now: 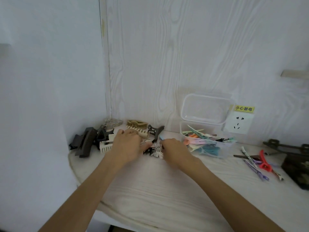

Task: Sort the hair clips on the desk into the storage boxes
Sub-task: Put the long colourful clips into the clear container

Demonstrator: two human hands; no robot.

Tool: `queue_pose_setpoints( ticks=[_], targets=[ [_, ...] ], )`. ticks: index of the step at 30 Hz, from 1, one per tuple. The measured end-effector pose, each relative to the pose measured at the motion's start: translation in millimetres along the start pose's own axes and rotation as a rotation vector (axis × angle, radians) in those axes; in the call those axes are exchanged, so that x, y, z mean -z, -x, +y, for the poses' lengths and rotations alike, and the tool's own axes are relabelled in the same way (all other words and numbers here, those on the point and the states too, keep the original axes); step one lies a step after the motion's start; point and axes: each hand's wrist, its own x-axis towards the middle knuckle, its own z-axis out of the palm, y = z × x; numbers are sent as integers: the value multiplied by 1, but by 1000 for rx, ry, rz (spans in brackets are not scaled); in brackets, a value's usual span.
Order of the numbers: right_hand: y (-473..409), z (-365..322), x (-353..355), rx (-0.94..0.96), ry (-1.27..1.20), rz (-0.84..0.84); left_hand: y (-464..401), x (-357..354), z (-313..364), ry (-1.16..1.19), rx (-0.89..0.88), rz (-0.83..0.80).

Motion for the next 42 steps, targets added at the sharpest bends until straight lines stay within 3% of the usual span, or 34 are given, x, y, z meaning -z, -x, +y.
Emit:
queue_pose_setpoints(
  ticks=[6,14,17,21,25,28,33,36,42],
  targets=[
    [24,19,1,21,-162,160,0,3,3,99,26,-93],
    [44,31,2,114,-133,76,-8,1,16,107,76,-142],
    [48,33,5,93,-59,112,-12,5,19,235,94,-232],
    [47,37,1,54,-146,180,-18,7,24,285,117,-291],
    [46,40,-8,-17,-399,239,-8,9,38,104,60,-167],
    [47,42,-12,-63,-505,274,6,3,31,277,-30,-66],
    [49,48,-14,-138,-289,254,18,-24,5,693,-166,-105],
    [48,50,-15,-182,-264,258,17,-29,-1,682,-241,-140],
    [43,53,-19,-168,-266,316,17,-27,5,719,-146,-22]
  ],
)
